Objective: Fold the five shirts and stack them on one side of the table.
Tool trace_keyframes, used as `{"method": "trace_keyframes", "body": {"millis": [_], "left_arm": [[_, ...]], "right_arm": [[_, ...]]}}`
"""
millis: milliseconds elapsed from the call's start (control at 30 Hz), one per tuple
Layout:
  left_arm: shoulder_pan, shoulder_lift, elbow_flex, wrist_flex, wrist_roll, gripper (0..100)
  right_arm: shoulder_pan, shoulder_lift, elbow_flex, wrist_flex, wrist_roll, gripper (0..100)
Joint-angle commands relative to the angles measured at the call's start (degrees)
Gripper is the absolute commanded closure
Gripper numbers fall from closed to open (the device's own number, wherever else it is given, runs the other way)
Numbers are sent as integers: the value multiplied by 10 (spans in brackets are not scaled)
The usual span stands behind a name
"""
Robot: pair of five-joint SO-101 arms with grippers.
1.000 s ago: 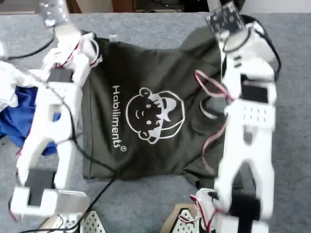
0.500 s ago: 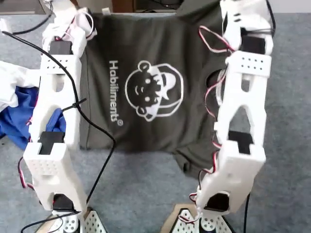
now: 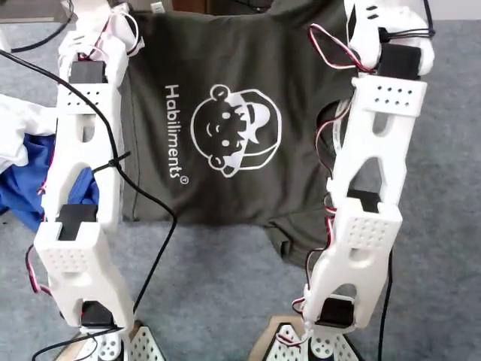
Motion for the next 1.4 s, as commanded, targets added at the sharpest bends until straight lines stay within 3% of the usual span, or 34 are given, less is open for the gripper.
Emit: {"method": "trace_keyframes", "body": {"millis": [0, 133, 433, 700, 900, 1233, 1367], "left_arm": [[-8, -14, 18, 29, -3, 981], [-8, -14, -2, 147, -3, 981], [11, -14, -9, 335, -28, 981], [14, -13, 4, 443, -29, 981], [16, -31, 76, 441, -68, 981], [18, -153, 292, 303, -69, 981], [17, -180, 359, 286, -69, 981]], "right_arm": [[-13, -2, -74, 150, 73, 994], [-15, 0, -131, 290, 111, 995], [-1, 0, -159, 424, 185, 995], [46, -1, -163, 433, 172, 995], [47, -10, -137, 434, 174, 995], [44, -171, 160, 429, 172, 995], [54, -224, 249, 428, 173, 995]]}}
